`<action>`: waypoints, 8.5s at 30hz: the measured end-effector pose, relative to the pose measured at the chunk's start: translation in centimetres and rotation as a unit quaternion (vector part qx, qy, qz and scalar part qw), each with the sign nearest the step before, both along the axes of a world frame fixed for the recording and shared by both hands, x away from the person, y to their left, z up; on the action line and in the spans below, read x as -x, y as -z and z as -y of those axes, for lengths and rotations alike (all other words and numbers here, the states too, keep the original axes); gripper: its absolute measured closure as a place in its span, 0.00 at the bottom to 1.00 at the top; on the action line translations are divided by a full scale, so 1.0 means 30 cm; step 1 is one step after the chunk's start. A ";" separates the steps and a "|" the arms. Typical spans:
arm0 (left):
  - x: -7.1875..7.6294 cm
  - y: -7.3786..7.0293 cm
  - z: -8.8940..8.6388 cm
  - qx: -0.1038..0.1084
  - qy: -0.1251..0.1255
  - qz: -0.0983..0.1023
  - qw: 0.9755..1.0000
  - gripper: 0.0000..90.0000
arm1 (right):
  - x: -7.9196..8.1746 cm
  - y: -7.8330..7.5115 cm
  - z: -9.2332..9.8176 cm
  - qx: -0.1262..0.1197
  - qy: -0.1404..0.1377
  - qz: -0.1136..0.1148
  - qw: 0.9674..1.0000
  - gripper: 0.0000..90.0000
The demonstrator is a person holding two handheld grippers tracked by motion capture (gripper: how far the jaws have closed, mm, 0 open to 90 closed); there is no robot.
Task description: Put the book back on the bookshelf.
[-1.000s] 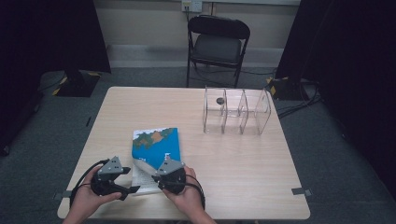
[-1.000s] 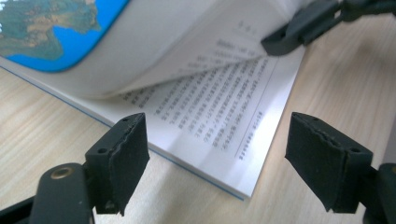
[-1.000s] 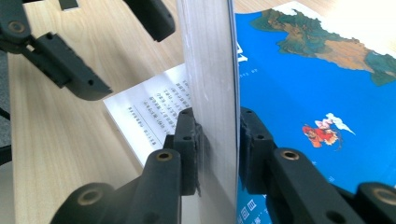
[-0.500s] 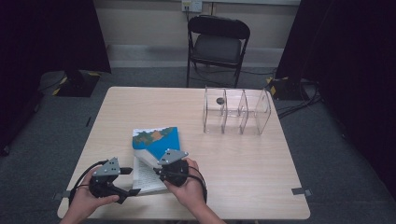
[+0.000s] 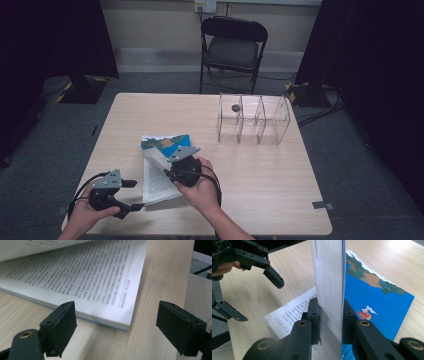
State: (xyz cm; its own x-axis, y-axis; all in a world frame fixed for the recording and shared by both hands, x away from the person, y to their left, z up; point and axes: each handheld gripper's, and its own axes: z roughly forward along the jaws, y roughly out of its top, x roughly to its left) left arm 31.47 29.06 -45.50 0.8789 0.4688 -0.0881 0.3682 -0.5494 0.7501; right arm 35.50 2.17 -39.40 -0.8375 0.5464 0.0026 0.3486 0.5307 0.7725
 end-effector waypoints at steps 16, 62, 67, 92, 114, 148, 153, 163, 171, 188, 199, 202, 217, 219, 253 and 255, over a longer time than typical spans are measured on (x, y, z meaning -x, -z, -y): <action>-0.014 0.080 -0.001 -0.041 0.013 -0.002 0.999 0.19 | -0.034 -0.051 -0.002 0.007 0.005 -0.017 1.000 0.84; -0.066 0.138 0.078 -0.020 -0.044 0.010 0.999 0.18 | -0.039 -0.093 -0.004 0.015 0.007 -0.032 0.999 0.84; -0.065 0.112 0.073 -0.011 -0.054 0.036 0.998 0.17 | -0.035 -0.093 -0.004 0.020 0.007 -0.033 0.999 0.84; -0.088 0.057 0.068 0.002 -0.065 0.055 0.996 0.17 | -0.023 -0.077 0.003 0.020 -0.002 -0.033 0.999 0.83; -0.096 0.023 0.074 0.004 -0.072 0.065 0.995 0.17 | -0.020 -0.083 0.016 0.019 -0.007 -0.041 0.999 0.84; -0.105 0.009 0.048 -0.006 -0.091 0.063 0.994 0.17 | -0.028 -0.095 0.039 0.017 -0.008 -0.049 0.999 0.84; -0.109 0.012 0.044 -0.006 -0.089 0.062 0.994 0.17 | -0.029 -0.095 0.043 0.014 -0.009 -0.050 0.999 0.84; -0.110 -0.003 0.061 0.000 -0.085 0.073 0.994 0.18 | -0.034 -0.104 0.046 0.025 -0.015 -0.050 0.998 0.84; -0.113 -0.006 0.068 0.009 -0.070 0.079 0.994 0.17 | -0.033 -0.118 0.051 0.032 -0.023 -0.058 0.998 0.84; -0.129 -0.060 0.123 0.003 -0.058 0.103 0.993 0.08 | -0.022 -0.159 0.073 0.047 -0.040 -0.064 0.996 0.84; -0.148 -0.085 0.127 0.013 -0.061 0.106 0.992 0.00 | -0.007 -0.156 0.073 0.043 -0.044 -0.064 0.996 0.83; -0.148 -0.089 0.130 0.015 -0.057 0.107 0.993 0.00 | -0.006 -0.162 0.075 0.043 -0.046 -0.066 0.996 0.84; -0.146 -0.112 0.149 0.016 -0.035 0.115 0.993 0.00 | 0.015 -0.171 0.081 0.045 -0.056 -0.063 0.995 0.83; -0.148 -0.116 0.152 0.010 -0.033 0.116 0.993 0.00 | 0.015 -0.170 0.082 0.046 -0.058 -0.062 0.995 0.83; -0.148 -0.129 0.219 -0.007 0.027 0.126 0.992 0.06 | 0.022 -0.207 0.092 0.041 -0.085 -0.075 0.993 0.84; -0.151 -0.126 0.218 -0.005 0.025 0.130 0.991 0.05 | 0.019 -0.210 0.094 0.041 -0.084 -0.077 0.993 0.84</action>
